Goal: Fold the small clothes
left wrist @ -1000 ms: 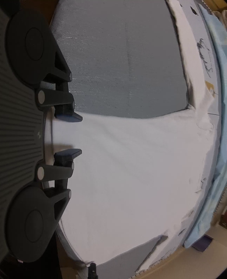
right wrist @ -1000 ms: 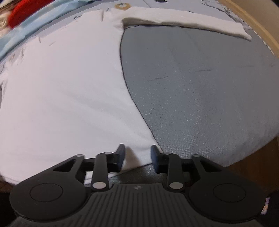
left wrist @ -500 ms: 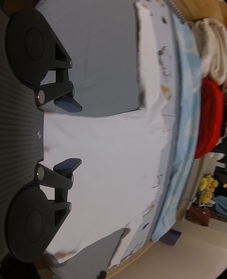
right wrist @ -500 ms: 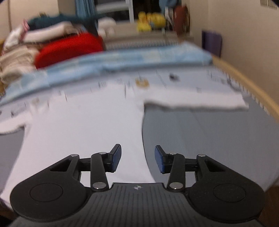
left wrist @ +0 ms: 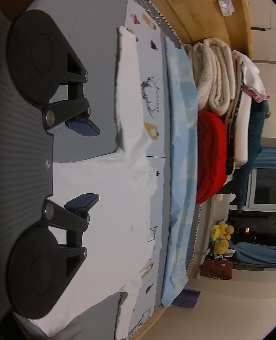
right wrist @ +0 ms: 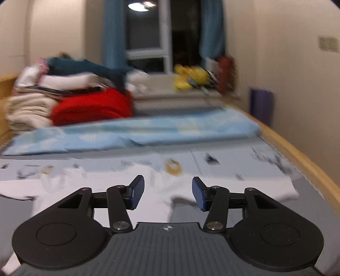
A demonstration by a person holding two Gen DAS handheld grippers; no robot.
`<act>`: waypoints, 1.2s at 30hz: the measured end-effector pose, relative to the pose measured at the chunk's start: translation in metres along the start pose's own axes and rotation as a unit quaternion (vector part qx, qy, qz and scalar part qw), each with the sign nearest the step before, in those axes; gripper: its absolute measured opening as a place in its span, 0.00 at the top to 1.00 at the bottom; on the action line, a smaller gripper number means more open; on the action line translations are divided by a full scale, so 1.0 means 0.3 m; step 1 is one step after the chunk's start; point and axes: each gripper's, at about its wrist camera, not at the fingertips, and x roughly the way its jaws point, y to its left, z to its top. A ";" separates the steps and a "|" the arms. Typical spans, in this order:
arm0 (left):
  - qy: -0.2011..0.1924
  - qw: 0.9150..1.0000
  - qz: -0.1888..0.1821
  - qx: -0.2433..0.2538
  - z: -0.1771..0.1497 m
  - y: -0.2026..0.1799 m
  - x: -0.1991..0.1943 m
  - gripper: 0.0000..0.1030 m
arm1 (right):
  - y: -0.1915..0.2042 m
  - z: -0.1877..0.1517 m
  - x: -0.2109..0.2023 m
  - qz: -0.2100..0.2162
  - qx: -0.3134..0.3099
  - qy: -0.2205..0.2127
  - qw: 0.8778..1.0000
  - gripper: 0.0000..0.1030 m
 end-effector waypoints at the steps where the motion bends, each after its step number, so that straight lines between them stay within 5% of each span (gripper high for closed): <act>1: -0.002 1.000 0.003 0.006 0.018 0.001 0.003 0.37 | -0.004 0.003 0.003 0.004 0.019 -0.007 1.000 0.51; 6: -0.032 0.998 -0.007 0.061 0.169 -0.006 0.029 0.37 | 0.027 -0.011 0.043 0.005 0.029 0.000 1.000 0.51; 11: -0.050 0.995 -0.013 0.088 0.352 0.033 0.189 0.37 | 0.050 -0.036 0.068 -0.007 0.013 0.010 1.000 0.52; 16: -0.027 0.999 0.031 0.030 0.389 0.200 0.426 0.39 | 0.048 -0.039 0.083 -0.018 0.005 0.018 1.000 0.52; 19: 0.032 0.997 0.070 -0.020 0.354 0.342 0.560 0.59 | 0.062 -0.038 0.103 -0.023 -0.010 0.017 1.000 0.55; 23: 0.065 0.989 0.111 -0.070 0.320 0.536 0.679 0.60 | 0.092 -0.025 0.137 -0.021 -0.020 0.020 0.999 0.78; 28: 0.076 0.969 0.139 -0.190 0.251 0.820 0.758 0.57 | 0.147 -0.022 0.185 -0.010 -0.022 0.035 0.999 0.80; 30: 0.074 0.958 0.142 -0.239 0.219 0.933 0.777 0.48 | 0.178 -0.028 0.209 -0.009 -0.035 0.046 0.998 0.80; 36: 0.059 0.908 0.140 -0.390 0.143 1.194 0.867 0.35 | 0.250 -0.051 0.260 -0.010 -0.070 0.073 0.995 0.80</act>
